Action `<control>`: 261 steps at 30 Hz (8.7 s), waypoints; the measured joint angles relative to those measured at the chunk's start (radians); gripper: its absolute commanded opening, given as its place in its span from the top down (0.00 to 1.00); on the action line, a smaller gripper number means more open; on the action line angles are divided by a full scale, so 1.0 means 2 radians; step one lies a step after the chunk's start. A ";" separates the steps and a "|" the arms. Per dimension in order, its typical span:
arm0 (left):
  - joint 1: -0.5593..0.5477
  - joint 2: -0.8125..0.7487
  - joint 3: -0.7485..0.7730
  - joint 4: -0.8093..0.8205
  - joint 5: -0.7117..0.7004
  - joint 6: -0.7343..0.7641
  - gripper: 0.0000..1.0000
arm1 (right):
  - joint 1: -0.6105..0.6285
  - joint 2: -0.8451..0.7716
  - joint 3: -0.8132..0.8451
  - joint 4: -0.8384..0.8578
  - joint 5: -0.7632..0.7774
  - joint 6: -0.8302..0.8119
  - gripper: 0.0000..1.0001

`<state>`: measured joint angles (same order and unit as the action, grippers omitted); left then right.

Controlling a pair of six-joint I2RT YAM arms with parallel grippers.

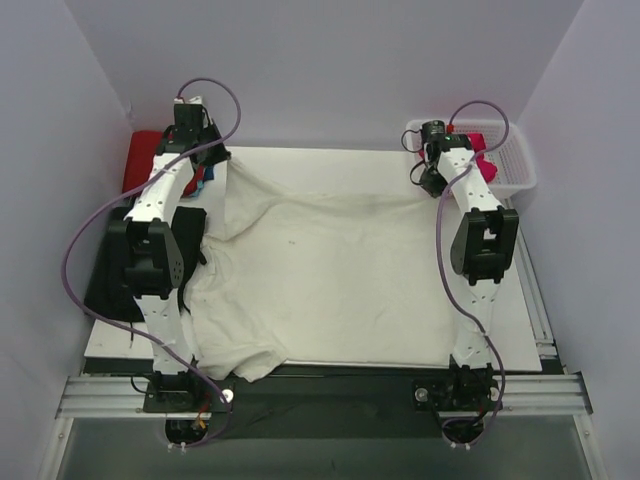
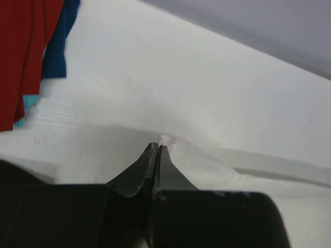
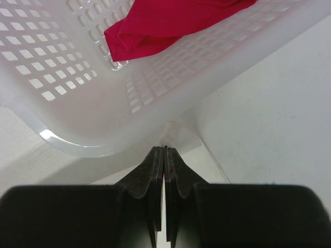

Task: Fold and stack the t-shirts
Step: Grap the side of the flattened tshirt furthest away from the robot with both arms, then fold the flattened tshirt in 1/3 of the way

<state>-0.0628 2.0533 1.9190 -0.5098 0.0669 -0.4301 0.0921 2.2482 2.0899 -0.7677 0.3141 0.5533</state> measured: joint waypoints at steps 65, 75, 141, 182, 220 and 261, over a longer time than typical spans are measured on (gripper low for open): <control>-0.010 -0.439 -0.495 -0.063 -0.037 0.032 1.00 | 0.059 -0.327 -0.509 0.047 -0.036 0.077 1.00; -0.013 -0.486 -0.576 -0.082 -0.043 0.002 1.00 | 0.060 -0.323 -0.518 0.056 -0.036 0.083 1.00; -0.053 0.070 -0.087 -0.202 -0.095 -0.090 0.54 | 0.044 -0.020 -0.179 -0.004 -0.065 0.047 0.57; -0.053 0.056 -0.033 -0.093 -0.036 -0.035 0.53 | 0.073 -0.133 -0.205 0.003 -0.015 0.027 0.56; -0.075 0.035 -0.076 -0.076 0.022 -0.001 0.53 | 0.008 -0.012 -0.152 -0.010 -0.069 0.023 0.56; -0.116 0.099 -0.035 -0.127 -0.014 0.000 1.00 | 0.030 -0.056 -0.153 0.005 -0.047 0.011 0.57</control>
<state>-0.2951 2.2520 1.8496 -0.7631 0.0380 -0.4297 0.1520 2.1353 1.7847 -0.7586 0.2211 0.5755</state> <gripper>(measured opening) 0.030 0.435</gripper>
